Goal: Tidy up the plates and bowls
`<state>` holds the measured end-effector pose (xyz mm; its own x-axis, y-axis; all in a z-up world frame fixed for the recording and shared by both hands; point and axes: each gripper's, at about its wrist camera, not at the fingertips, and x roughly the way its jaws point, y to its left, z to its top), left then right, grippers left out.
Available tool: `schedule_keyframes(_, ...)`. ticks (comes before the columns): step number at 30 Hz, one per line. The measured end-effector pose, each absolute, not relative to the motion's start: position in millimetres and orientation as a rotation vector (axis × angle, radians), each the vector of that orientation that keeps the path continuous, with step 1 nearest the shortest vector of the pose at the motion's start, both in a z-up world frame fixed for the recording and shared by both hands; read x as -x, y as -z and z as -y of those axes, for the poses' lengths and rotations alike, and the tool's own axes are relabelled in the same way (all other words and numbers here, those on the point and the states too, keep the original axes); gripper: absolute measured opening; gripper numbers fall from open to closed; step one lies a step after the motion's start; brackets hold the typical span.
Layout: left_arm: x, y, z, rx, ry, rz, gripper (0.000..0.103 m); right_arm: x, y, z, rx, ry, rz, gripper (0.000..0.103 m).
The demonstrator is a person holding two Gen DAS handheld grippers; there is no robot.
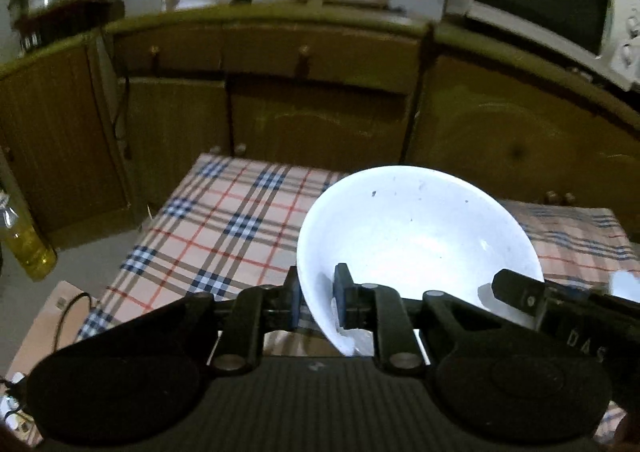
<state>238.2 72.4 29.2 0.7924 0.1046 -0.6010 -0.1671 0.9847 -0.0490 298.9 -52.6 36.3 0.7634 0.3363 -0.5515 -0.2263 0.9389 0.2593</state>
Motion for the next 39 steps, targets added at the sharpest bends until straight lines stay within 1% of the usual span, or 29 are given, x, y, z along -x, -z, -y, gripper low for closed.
schedule_keyframes(6,-195.0,-59.5,-38.5,0.091,-0.097,-0.589,0.019,-244.2,-75.9,88.6,-0.167,-0.276,-0.560,0.021)
schedule_keyframes(14,-151.9,-75.2,4.3,0.051,-0.043,-0.551,0.019,-185.5,-100.0,133.6,-0.188,-0.235,-0.508,0.021)
schedule_keyframes(25,-114.2,-68.3,40.4,0.053,0.025,-0.549,0.020,-125.5,-104.5,174.7,-0.158,-0.169,-0.469,0.021)
schedule_keyframes(39,-87.7,-51.7,71.3,0.030,0.098,-0.569,0.020,-83.2,-86.7,214.8,-0.190,-0.114,-0.468,0.021)
